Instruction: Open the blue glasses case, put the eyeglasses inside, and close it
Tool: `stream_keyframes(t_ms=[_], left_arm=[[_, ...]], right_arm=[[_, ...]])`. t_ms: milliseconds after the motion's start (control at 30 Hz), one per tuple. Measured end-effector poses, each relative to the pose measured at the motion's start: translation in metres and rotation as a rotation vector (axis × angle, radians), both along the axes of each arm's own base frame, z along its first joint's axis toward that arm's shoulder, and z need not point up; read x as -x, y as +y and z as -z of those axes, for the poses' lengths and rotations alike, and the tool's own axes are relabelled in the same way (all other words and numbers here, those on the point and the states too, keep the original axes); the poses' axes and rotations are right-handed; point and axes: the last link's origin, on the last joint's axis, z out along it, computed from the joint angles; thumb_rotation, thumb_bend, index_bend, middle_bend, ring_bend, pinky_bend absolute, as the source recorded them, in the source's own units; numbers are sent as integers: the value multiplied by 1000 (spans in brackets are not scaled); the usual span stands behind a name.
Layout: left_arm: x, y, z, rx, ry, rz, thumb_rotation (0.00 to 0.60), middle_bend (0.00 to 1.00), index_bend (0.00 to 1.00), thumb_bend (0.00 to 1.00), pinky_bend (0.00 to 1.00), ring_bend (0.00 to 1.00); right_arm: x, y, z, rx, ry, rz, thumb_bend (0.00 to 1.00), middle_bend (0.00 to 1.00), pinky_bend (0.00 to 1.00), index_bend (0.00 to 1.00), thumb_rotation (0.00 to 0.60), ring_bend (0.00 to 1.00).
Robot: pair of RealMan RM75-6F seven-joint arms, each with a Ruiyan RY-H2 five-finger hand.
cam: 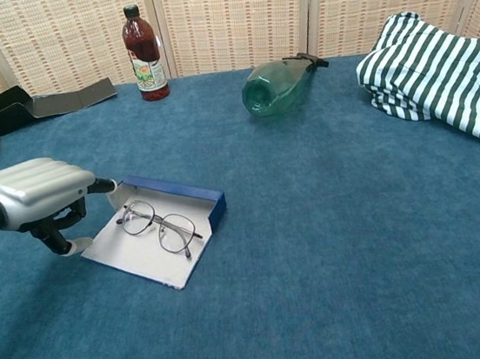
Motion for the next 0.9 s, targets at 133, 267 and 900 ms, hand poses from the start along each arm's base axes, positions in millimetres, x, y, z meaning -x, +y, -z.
stream_keyframes(t_ms=[133,267,900], left_arm=[[-5,-4,-5,-23,-26,46,600,922,247,381,1000,980],[-12,-8,-5,-31,-70,106,600,922,222,349,1000,980],[-31,19,37,-4,-99,157,600,922,165,300,1000,980]], right_arm=[[-1,-1,2,-5,-2,-3,200,351,275,176,600,493],[-1,-3,3,-8,-3,-7,200,351,275,176,600,494],[2,2,-1,6,-3,7,200,352,275,176,600,497]])
